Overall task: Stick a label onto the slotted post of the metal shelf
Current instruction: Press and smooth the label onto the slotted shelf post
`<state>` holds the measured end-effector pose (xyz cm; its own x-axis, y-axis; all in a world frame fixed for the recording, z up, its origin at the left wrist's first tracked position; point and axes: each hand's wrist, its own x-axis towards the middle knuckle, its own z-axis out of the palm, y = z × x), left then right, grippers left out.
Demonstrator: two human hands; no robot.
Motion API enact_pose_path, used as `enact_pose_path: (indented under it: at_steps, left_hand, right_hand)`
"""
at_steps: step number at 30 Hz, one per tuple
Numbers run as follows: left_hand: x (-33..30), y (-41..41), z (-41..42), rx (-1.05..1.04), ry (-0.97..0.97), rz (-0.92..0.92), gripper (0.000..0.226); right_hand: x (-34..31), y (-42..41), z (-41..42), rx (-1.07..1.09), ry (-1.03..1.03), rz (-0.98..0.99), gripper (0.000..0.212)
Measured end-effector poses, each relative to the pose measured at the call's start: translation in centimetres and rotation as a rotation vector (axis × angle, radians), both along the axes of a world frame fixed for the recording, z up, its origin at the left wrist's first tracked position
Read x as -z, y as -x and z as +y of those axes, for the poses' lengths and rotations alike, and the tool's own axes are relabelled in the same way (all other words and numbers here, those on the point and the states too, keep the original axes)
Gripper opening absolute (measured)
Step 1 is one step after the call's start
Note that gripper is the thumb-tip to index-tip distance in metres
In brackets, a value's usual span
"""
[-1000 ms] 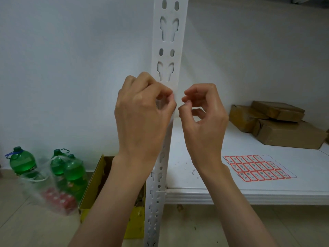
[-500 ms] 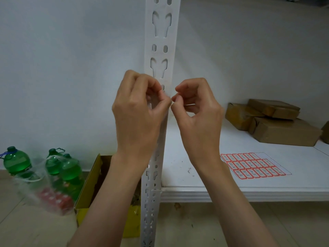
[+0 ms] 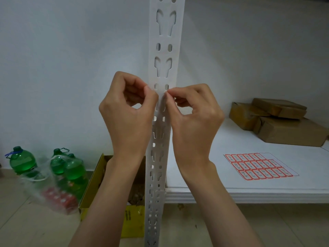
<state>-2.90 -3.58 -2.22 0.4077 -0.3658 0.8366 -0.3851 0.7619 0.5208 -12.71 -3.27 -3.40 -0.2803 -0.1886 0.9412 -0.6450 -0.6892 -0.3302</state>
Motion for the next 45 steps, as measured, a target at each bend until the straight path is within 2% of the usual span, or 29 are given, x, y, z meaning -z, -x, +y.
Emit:
enact_pose_path:
  at_steps: [13,20,27,34,39,45]
  left_hand:
    - [0.3,0.1,0.4,-0.004,-0.007,0.002,0.008]
    - [0.4,0.2,0.3,-0.013,0.001,-0.015,0.007]
    - [0.4,0.3,0.6,0.004,0.003,-0.020,0.009]
    - [0.6,-0.2,0.4,-0.003,0.017,-0.117,0.003]
    - [0.6,-0.8,0.3,-0.054,0.058,-0.238,0.011]
    - [1.0,-0.1,-0.3,-0.152,0.113,-0.298,0.017]
  right_hand:
    - [0.3,-0.5,-0.6,-0.007,-0.011,-0.002,0.003]
    - [0.7,-0.2,-0.7,0.010,0.034,-0.015,0.009]
    - [0.4,-0.4,-0.7,-0.002,0.018,0.023,0.003]
    - [0.1,-0.8,-0.8,-0.036,-0.014,0.031,0.002]
    - [0.3,0.1,-1.1,-0.083,-0.045,0.086,0.004]
    - [0.6,1.4,-1.4,-0.116,-0.007,-0.050,0.007]
